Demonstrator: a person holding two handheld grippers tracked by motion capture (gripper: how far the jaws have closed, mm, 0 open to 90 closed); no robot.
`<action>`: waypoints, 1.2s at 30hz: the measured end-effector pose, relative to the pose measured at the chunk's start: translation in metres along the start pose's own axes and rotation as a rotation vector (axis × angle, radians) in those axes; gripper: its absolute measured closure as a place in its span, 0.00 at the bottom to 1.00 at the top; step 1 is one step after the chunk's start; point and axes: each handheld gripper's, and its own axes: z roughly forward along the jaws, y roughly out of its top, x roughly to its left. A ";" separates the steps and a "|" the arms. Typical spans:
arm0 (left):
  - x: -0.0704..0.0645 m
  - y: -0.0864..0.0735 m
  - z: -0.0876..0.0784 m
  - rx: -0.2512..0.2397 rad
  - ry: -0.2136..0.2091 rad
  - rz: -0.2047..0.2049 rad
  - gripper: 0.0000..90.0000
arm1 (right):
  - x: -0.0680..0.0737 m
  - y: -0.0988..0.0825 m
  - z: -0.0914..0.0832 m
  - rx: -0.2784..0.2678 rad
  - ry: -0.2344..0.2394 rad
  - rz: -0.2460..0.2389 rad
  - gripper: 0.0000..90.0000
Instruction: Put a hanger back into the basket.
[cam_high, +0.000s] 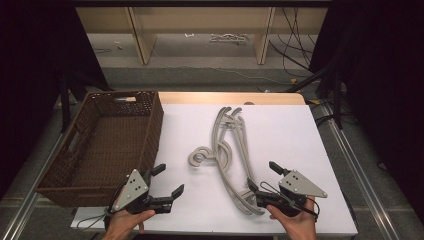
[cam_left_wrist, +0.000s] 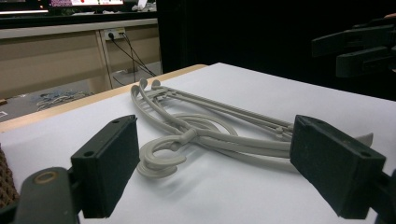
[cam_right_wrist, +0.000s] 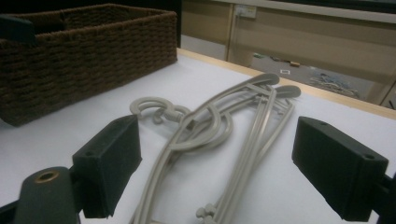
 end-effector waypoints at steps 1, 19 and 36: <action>0.000 0.000 0.000 0.000 0.001 0.000 0.17 | 0.000 0.000 0.000 0.000 0.000 0.000 0.18; 0.001 0.001 -0.001 -0.007 0.008 0.019 0.17 | 0.004 0.003 0.008 0.034 0.044 -0.010 0.22; 0.000 0.002 -0.002 -0.016 0.013 0.017 0.17 | 0.022 0.022 0.048 0.246 0.091 -0.123 0.31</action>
